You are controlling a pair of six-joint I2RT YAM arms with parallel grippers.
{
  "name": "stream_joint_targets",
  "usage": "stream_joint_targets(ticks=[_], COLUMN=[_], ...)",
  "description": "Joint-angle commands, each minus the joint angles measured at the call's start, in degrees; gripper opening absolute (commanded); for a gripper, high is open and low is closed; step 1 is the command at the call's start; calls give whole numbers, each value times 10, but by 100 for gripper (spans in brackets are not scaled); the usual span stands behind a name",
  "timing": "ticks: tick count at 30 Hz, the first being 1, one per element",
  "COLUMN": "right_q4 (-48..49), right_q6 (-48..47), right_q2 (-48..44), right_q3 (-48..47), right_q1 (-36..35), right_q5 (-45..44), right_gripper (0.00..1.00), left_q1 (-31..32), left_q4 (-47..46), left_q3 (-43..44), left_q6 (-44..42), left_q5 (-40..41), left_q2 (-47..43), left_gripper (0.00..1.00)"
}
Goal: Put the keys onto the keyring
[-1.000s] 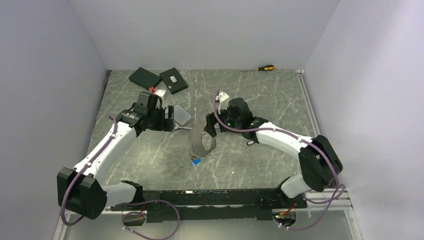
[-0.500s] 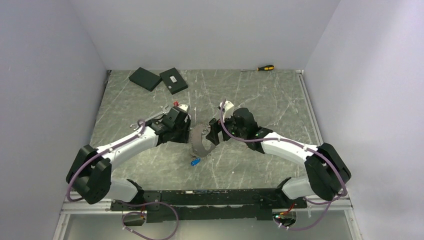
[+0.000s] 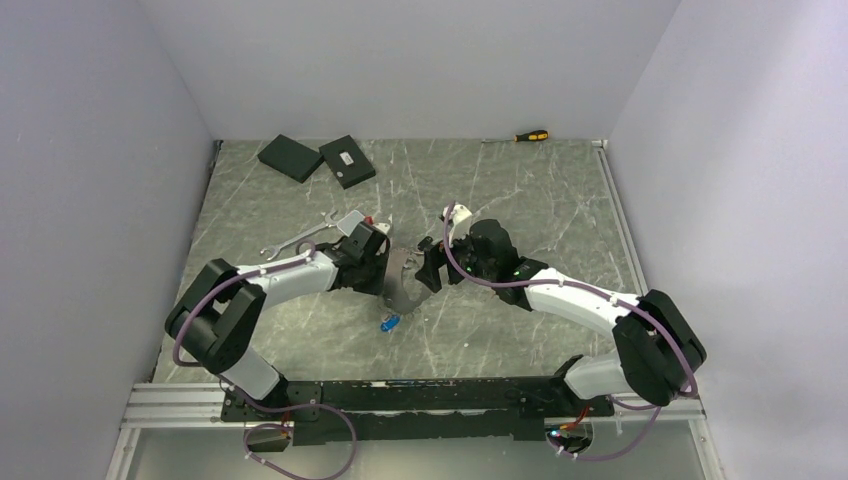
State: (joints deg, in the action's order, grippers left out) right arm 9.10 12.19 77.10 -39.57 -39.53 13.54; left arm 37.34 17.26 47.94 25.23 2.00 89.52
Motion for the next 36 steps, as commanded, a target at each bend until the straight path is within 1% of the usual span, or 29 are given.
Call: stream_joint_targets(ticks=[1,4,8,13,18,20,22,26,31,36], right_q4=[14,15,12,11,8,8,8,7,17,49], right_q6=[-1,2,3,3,4,4,5,4,-6,-18], right_q2=[-18,-15,-10,-7,-5,-5,-5,-3,-14,-30], right_q3=[3,2,-2,-5,-8,-8,-8,-10,-2,14], right_q1=[-2,-2,-2,-2,-3,-3,-3,-4,-4,-4], right_q5=[-6,-3,1,4,5,6,6,10,19,46], right_gripper=[90,90,90,90,90,90,90,89,89,89], left_q1=[4,7,11,16,22,22,22,22,22,22], left_q4=[-21,-17,-5,13,18,23,27,46,106,151], left_q3=[14,10,10,14,13,13,13,27,65,106], left_q6=[-6,-5,-4,-6,-7,-5,-3,3,33,53], left_q5=[-15,-15,-11,4,9,14,21,26,35,14], left_q2=[6,3,-5,-12,-18,-23,-23,-19,-30,-37], left_gripper=[25,22,20,13,11,7,0,0,0,0])
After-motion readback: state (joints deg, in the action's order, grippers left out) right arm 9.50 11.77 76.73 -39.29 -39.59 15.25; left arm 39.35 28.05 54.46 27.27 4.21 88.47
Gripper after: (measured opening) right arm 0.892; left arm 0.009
